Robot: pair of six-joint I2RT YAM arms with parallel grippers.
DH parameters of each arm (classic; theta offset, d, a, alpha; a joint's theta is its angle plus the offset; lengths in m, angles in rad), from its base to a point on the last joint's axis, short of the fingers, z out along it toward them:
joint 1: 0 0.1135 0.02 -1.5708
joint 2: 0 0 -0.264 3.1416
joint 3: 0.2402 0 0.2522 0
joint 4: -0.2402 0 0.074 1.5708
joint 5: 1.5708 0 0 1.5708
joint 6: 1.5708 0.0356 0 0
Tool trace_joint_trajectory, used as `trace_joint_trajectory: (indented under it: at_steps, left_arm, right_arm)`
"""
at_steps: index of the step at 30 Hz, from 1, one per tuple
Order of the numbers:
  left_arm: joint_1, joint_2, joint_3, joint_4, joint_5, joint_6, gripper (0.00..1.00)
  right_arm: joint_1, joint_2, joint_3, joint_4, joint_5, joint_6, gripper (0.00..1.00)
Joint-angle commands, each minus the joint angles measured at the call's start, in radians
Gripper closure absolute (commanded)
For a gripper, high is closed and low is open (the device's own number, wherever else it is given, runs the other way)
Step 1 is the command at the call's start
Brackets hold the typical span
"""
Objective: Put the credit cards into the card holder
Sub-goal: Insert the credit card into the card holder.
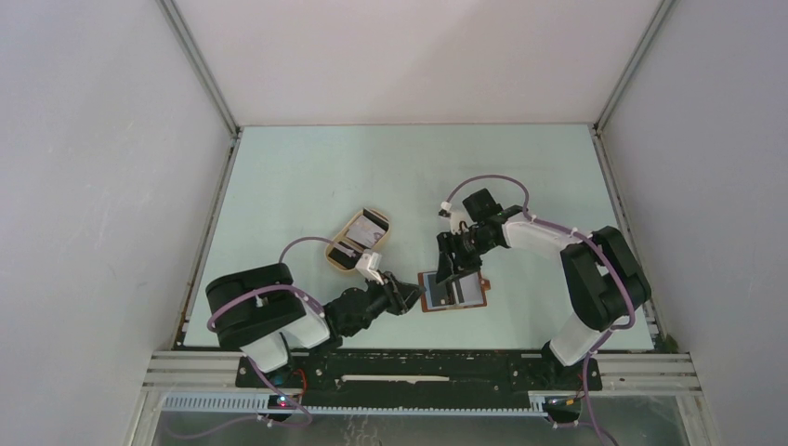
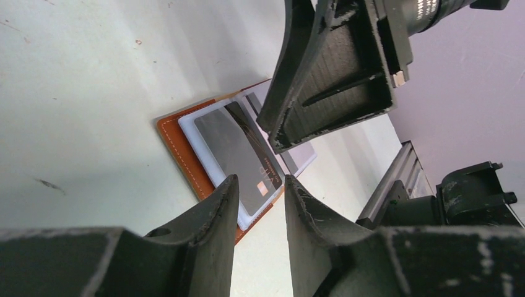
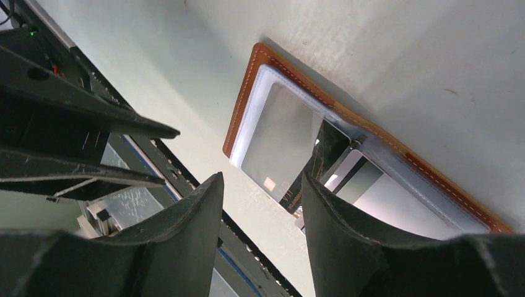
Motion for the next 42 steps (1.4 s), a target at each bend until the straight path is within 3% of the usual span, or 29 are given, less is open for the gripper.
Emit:
trace_joint_trajectory:
  at_steps: [1,13,32,42]
  left_arm:
    - [0.006,0.014,0.001,0.053,0.010,-0.010,0.62]
    - [0.005,0.013,0.002,0.039,0.001,-0.013,0.62]
    - [0.007,0.020,0.008,0.039,0.015,-0.010,0.63]
    - [0.007,0.012,-0.022,0.098,0.010,-0.055,0.63]
  right_arm:
    - [-0.001,0.014,0.003,0.032,0.056,0.073,0.42]
    - [-0.004,0.040,0.003,0.032,0.141,0.134,0.38]
    - [0.016,0.083,0.025,0.031,0.007,0.125,0.41]
    - [0.010,-0.050,0.073,-0.019,0.090,-0.022,0.43]
